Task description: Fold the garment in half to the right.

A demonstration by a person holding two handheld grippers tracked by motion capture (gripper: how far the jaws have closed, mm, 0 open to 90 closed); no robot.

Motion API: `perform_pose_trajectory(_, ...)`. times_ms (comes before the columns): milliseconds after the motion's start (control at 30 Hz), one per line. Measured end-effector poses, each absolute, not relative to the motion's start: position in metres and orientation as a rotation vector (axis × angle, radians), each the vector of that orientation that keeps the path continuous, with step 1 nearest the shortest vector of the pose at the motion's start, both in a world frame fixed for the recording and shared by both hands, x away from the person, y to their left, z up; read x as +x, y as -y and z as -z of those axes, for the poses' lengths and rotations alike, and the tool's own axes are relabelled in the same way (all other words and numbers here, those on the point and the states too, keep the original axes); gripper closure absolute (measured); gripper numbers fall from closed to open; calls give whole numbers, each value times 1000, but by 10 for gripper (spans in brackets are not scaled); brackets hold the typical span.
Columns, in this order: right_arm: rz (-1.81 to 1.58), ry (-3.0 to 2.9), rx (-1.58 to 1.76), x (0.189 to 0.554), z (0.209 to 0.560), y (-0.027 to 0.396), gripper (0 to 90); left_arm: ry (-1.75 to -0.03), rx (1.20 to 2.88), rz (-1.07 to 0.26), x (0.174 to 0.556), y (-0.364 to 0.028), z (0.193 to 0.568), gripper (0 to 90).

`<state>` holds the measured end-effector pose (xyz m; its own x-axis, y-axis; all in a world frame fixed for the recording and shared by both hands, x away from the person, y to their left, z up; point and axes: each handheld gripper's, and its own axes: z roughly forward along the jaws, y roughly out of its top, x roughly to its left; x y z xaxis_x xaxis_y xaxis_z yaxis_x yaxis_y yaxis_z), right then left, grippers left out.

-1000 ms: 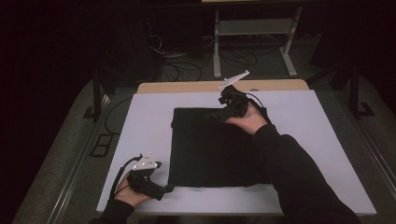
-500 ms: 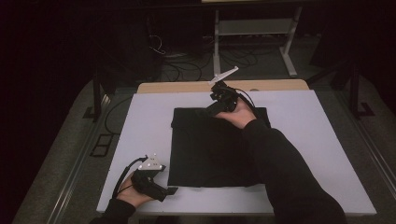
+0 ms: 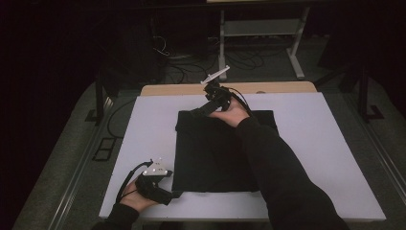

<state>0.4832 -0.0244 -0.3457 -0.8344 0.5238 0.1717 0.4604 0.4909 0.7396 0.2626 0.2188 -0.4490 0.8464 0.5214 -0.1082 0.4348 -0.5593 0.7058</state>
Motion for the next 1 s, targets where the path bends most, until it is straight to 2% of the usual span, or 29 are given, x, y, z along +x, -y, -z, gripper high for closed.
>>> perform_pose_trajectory(233, -1265, -2655, 893, 495, 355, 9, 0, -670, 2255, -189, 261, -217, 449, 288)
perform_pose_trajectory(467, -1262, -2654, 912, 507, 367, 0, 0, -614, 2276, -196, 262, -214, 448, 455)
perform_pose_trajectory(1000, -1242, -2654, 987, 535, 411, -25, 0, -583, 2273, -134, 268, -209, 447, 665)
